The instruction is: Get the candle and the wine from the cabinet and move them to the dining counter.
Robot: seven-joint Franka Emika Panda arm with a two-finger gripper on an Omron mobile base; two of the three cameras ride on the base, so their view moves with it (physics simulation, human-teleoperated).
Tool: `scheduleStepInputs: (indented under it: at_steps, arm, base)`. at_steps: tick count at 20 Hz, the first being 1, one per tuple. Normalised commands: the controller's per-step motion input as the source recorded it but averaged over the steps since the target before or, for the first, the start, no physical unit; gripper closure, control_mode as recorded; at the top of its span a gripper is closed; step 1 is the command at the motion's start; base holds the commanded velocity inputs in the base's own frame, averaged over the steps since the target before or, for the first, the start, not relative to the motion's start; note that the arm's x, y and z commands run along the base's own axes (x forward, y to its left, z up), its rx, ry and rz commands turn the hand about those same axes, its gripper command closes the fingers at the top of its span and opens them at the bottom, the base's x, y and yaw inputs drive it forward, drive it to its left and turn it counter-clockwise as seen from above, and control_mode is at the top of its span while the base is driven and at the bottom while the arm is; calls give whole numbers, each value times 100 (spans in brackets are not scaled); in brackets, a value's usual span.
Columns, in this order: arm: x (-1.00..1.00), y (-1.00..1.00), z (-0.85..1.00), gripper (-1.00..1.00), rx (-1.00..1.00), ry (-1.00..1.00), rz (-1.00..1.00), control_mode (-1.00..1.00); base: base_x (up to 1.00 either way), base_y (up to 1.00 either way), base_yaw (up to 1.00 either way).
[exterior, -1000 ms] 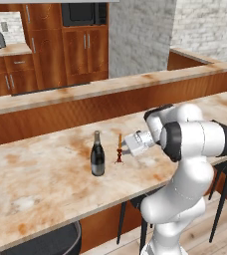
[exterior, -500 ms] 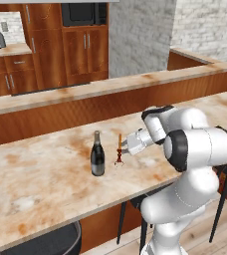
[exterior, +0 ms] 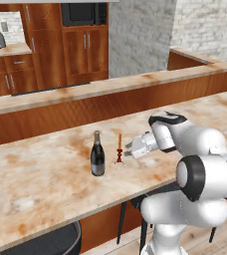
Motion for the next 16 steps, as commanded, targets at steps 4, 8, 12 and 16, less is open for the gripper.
scheduleStepInputs:
  at_steps: [4, 8, 12, 16]
  arm:
    - [-46, -14, 46, -100, 9, 8, -12, -100]
    - [-54, -13, 50, -100, 11, 17, -10, -100]
    - [-60, -12, 48, -100, 13, 22, -13, -100]
    - [-64, -9, 42, -100, 8, 22, -13, -100]
  base:
    - [0, 0, 0]
    - [0, 0, 0]
    - [0, 0, 0]
    - [0, 0, 0]
